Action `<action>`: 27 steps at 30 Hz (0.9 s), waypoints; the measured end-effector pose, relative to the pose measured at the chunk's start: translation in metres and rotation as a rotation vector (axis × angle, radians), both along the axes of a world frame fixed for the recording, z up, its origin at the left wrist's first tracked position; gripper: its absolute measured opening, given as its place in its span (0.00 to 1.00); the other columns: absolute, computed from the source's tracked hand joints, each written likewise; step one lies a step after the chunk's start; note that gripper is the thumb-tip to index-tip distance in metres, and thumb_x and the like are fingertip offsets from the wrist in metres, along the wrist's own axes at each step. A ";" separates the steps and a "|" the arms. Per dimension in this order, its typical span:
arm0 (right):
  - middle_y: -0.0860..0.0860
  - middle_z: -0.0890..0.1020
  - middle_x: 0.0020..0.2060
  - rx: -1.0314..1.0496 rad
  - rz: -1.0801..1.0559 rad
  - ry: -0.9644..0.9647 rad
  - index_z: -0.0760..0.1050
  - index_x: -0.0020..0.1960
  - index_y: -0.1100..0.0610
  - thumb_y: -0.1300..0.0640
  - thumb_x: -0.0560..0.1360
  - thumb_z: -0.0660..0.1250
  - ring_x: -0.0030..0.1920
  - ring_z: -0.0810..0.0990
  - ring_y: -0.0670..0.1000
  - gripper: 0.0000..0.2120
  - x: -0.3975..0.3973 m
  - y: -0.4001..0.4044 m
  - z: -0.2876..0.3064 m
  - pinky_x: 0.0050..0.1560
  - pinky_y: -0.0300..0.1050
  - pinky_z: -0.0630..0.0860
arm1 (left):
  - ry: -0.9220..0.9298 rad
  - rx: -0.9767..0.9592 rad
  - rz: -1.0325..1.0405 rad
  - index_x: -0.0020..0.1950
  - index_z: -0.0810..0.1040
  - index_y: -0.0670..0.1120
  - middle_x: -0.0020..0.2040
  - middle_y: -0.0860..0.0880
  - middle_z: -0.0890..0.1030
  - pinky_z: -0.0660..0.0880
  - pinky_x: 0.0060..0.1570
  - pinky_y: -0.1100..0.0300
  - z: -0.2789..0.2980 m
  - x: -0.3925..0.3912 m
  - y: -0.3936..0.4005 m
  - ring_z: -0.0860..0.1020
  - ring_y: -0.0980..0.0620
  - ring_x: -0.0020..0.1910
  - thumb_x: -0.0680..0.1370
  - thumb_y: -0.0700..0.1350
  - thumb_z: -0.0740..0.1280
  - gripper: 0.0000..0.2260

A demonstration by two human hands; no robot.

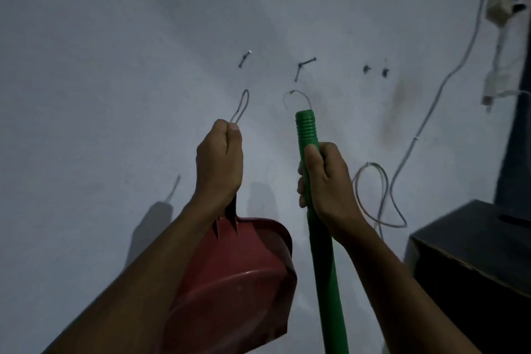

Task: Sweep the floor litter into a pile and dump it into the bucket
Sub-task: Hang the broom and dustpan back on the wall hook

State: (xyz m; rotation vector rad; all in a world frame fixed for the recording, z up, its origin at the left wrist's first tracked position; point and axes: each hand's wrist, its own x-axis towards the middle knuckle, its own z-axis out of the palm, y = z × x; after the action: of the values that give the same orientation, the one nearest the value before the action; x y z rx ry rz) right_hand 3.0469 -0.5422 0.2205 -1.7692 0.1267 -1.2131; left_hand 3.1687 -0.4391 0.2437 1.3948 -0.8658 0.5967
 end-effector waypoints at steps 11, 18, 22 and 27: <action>0.51 0.75 0.38 -0.054 0.154 -0.077 0.71 0.53 0.57 0.49 0.84 0.52 0.33 0.73 0.48 0.14 0.020 0.022 0.083 0.28 0.40 0.74 | -0.019 -0.018 0.328 0.43 0.68 0.38 0.35 0.45 0.72 0.74 0.35 0.40 0.060 -0.021 0.063 0.70 0.46 0.32 0.84 0.47 0.54 0.16; 0.52 0.75 0.37 -0.069 0.226 -0.143 0.71 0.54 0.57 0.49 0.85 0.51 0.32 0.73 0.48 0.14 0.045 0.056 0.115 0.26 0.39 0.73 | -0.064 -0.041 0.467 0.44 0.69 0.36 0.36 0.44 0.73 0.75 0.36 0.39 0.092 -0.013 0.116 0.72 0.44 0.32 0.84 0.47 0.54 0.16; 0.54 0.74 0.38 -0.081 0.217 -0.165 0.70 0.51 0.56 0.51 0.84 0.52 0.33 0.73 0.50 0.12 0.064 0.079 0.142 0.26 0.39 0.73 | -0.067 -0.072 0.501 0.44 0.69 0.35 0.37 0.42 0.74 0.75 0.36 0.40 0.115 0.007 0.146 0.73 0.44 0.32 0.84 0.47 0.54 0.16; 0.53 0.73 0.39 -0.153 0.198 -0.175 0.68 0.46 0.52 0.56 0.82 0.56 0.35 0.72 0.51 0.06 0.085 0.112 0.183 0.29 0.41 0.73 | -0.084 -0.069 0.490 0.42 0.68 0.41 0.38 0.43 0.73 0.75 0.34 0.47 0.150 0.031 0.179 0.73 0.43 0.32 0.83 0.46 0.53 0.14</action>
State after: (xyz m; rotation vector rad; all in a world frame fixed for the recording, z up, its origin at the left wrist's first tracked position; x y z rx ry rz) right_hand 3.1315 -0.4301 0.4031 -1.7502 -0.2442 -1.2518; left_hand 3.1992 -0.2603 0.3939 1.5352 -0.5591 1.0539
